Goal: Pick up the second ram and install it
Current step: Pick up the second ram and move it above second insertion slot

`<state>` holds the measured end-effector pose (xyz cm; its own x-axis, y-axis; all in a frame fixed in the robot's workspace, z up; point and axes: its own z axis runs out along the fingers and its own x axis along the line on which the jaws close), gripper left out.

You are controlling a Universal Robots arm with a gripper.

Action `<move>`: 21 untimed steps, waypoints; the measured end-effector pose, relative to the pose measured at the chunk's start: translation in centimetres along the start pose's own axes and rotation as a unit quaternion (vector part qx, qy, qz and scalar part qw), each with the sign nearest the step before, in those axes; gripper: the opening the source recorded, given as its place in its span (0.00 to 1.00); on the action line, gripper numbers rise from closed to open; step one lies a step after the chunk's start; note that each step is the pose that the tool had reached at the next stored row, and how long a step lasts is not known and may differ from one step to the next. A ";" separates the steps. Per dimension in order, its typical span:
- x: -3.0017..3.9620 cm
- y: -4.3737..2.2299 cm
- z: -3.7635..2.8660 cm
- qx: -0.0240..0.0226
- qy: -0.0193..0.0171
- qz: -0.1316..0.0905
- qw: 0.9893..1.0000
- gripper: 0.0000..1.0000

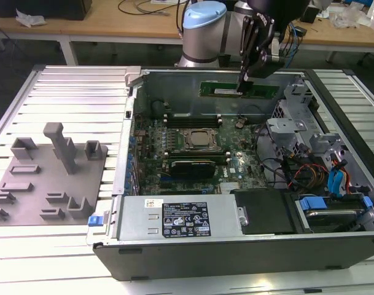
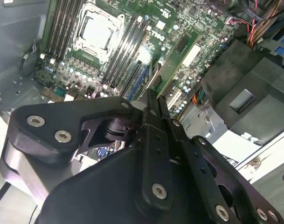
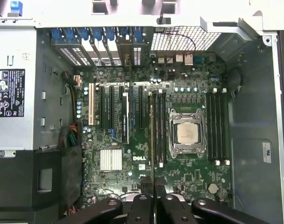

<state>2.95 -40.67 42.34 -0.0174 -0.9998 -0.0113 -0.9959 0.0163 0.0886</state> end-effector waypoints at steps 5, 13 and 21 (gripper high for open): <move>0.01 -0.02 0.52 -0.001 -0.029 -0.002 1.000 0.13; 0.02 -0.17 2.16 -0.001 -0.029 -0.002 1.000 0.13; 0.03 -0.22 2.71 -0.001 -0.029 -0.002 1.000 0.13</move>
<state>2.93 -40.67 39.62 -0.0181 -0.9974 -0.0696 -0.9959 0.0118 0.0895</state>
